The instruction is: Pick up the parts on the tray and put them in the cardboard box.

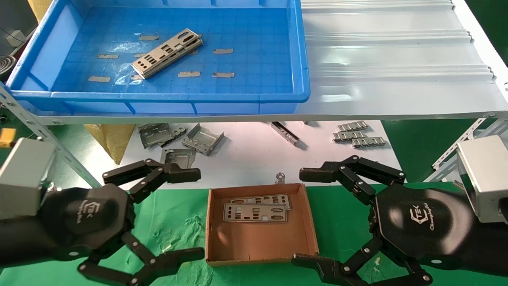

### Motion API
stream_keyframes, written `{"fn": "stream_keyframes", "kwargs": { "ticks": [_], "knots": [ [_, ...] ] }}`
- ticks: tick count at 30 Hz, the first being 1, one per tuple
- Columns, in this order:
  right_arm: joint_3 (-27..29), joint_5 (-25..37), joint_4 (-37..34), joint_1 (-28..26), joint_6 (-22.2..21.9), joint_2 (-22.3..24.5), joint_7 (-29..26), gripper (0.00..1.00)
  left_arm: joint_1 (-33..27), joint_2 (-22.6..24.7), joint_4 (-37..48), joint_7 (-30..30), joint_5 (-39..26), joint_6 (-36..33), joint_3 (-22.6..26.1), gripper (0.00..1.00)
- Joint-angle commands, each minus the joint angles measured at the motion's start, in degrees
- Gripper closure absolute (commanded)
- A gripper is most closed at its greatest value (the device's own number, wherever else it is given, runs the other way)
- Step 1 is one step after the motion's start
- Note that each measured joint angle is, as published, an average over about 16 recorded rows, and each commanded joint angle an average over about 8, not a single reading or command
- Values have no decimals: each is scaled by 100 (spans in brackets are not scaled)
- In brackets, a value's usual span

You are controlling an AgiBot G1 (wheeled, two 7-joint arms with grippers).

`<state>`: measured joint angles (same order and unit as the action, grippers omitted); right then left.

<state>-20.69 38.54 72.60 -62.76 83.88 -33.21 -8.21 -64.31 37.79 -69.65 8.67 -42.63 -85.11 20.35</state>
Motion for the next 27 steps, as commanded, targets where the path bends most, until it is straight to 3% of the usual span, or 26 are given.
{"fn": "stream_keyframes", "kwargs": {
  "ticks": [1,12,27],
  "knots": [
    [0,0,0,0,0,0,0,0,86,-86,-123,65,24,-18,-135,0],
    [0,-1,-2,1,-2,1,1,0,354,-355,-505,249,109,-77,-560,0],
    [-1,-1,-2,1,-2,1,1,0,302,-302,-428,220,96,-67,-472,0]
  ]
}}
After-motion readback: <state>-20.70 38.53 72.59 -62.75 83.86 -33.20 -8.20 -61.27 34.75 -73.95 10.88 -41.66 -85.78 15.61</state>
